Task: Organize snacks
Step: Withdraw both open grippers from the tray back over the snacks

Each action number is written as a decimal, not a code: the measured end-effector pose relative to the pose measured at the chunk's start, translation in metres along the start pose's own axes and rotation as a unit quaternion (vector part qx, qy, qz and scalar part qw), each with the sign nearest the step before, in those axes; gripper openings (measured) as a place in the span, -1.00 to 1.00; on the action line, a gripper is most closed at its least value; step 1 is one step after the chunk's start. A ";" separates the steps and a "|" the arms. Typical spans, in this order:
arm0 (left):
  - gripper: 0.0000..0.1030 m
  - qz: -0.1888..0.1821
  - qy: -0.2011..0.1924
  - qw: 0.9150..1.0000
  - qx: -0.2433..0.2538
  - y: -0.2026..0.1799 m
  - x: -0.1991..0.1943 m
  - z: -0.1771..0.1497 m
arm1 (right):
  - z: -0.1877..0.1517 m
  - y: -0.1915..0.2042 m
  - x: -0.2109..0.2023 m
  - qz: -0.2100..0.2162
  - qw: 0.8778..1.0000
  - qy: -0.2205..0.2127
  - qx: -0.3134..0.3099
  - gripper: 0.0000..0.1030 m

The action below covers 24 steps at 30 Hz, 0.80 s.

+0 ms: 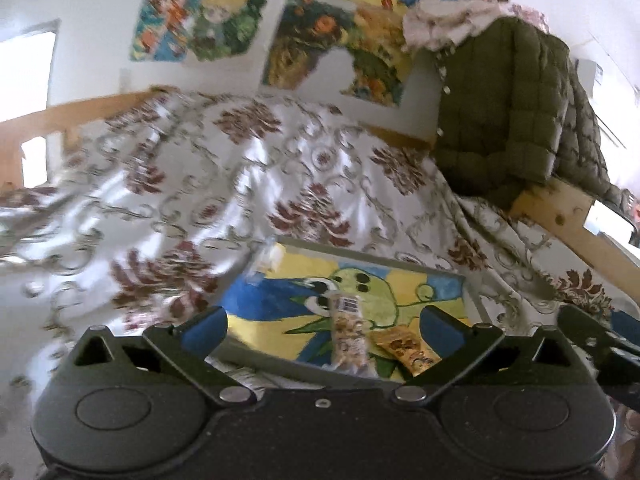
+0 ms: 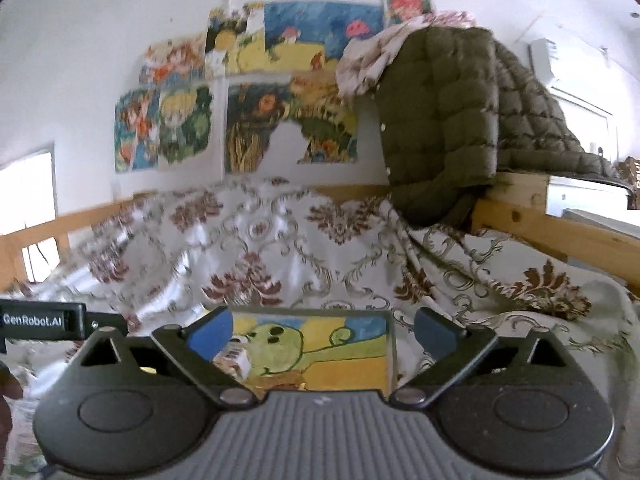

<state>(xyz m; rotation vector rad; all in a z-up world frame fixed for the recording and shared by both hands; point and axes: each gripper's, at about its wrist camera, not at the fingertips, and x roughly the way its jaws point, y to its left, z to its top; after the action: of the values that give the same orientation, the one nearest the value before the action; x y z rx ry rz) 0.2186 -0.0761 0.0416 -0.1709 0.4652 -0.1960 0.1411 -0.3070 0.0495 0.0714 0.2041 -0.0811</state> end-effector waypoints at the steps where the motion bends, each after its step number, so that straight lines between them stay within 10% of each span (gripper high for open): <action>1: 0.98 0.008 -0.004 1.000 -0.001 0.002 -0.010 -0.003 | -0.003 0.000 -0.009 0.001 1.000 -0.003 0.002 0.97; 24: 0.98 0.050 -0.027 0.998 0.005 0.055 -0.177 -0.075 | -0.053 0.053 -0.161 0.004 0.999 0.030 -0.021 1.00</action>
<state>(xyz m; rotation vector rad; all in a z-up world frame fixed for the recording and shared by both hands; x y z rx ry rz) 0.0375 0.0080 0.0396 -0.1422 0.4172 -0.0958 -0.0221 -0.2380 0.0337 0.0326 0.2652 -0.0657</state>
